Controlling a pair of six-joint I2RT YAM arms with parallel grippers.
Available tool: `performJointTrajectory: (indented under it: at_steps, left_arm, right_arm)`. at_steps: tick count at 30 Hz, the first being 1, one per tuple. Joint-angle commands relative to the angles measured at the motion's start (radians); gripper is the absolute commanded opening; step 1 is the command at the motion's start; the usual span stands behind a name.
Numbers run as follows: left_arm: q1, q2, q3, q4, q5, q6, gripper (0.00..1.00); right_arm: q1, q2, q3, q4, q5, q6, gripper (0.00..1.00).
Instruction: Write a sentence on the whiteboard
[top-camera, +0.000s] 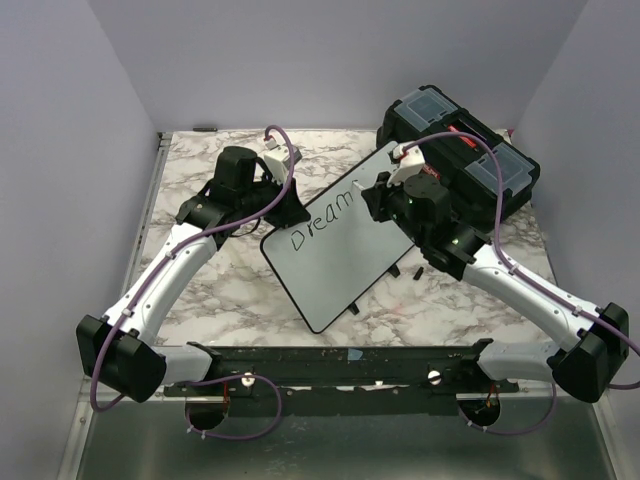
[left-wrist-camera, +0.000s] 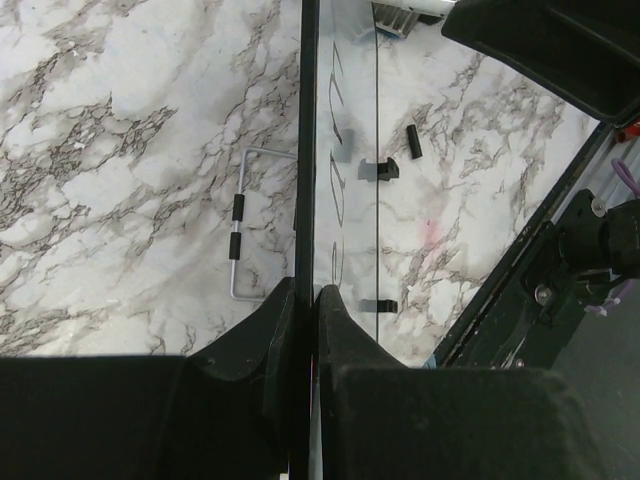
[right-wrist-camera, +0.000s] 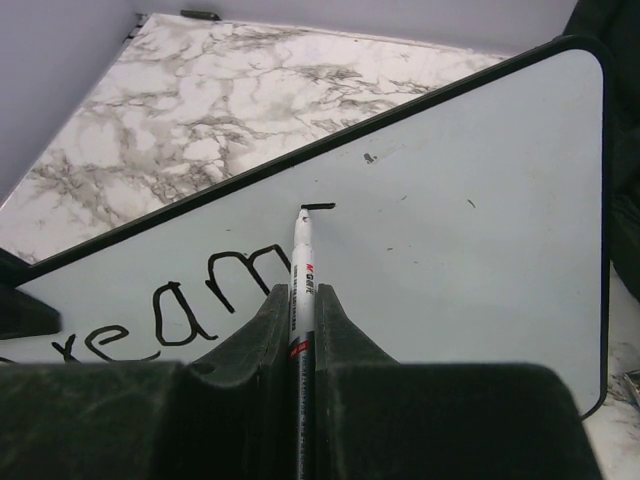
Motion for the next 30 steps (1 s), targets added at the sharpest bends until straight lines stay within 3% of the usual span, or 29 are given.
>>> performJointTrajectory:
  at_steps: [1, 14, 30]
  left_arm:
    - [-0.014, 0.031, -0.029, -0.088, -0.052, 0.06, 0.0]
    - [-0.014, 0.031, -0.03, -0.089, -0.051, 0.059, 0.0]
    - [-0.019, 0.031, -0.031, -0.09, -0.059, 0.06, 0.0]
  right_arm:
    - [-0.002, 0.001, -0.007, 0.016, -0.107, -0.003, 0.01]
    - [-0.002, -0.035, -0.086, -0.023, -0.046, 0.015, 0.01]
    - [-0.005, -0.005, -0.064, -0.081, 0.044, 0.0, 0.01]
